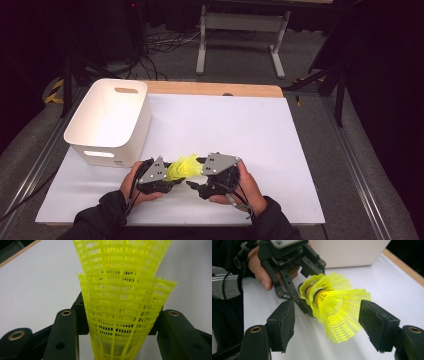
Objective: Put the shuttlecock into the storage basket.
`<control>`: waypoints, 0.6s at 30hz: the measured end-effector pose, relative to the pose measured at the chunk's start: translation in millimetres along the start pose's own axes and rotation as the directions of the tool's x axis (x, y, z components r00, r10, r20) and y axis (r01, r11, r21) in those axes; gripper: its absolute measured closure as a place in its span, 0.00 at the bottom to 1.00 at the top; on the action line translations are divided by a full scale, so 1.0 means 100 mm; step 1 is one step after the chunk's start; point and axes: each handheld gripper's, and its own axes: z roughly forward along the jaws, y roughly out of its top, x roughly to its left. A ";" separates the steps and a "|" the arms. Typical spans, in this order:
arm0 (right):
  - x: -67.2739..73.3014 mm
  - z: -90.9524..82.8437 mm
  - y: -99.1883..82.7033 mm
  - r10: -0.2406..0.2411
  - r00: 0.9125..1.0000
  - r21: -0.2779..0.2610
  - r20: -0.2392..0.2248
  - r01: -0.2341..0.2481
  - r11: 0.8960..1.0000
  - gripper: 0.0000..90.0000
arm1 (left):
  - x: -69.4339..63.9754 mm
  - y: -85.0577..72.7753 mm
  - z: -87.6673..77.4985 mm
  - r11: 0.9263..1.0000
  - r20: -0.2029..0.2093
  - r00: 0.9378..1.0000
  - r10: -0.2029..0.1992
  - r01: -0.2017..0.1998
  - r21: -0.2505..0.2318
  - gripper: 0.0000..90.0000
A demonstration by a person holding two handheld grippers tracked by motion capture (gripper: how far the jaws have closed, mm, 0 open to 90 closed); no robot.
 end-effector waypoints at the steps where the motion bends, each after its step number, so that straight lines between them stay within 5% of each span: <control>1: -0.01 -0.03 0.00 -0.003 1.000 -0.010 0.008 0.004 1.000 0.31 | 0.00 0.00 0.00 1.000 -0.001 1.000 -0.002 0.002 -0.002 0.59; 9: -0.04 -0.24 -0.07 -0.041 0.994 -0.079 0.097 0.048 0.996 0.28 | 0.00 -0.01 -0.02 1.000 -0.007 1.000 -0.007 0.007 -0.011 0.59; 18: -0.08 -0.36 -0.27 -0.022 0.981 -0.059 0.195 0.034 0.998 0.25 | -0.01 0.00 -0.03 1.000 -0.006 1.000 -0.007 0.007 -0.015 0.59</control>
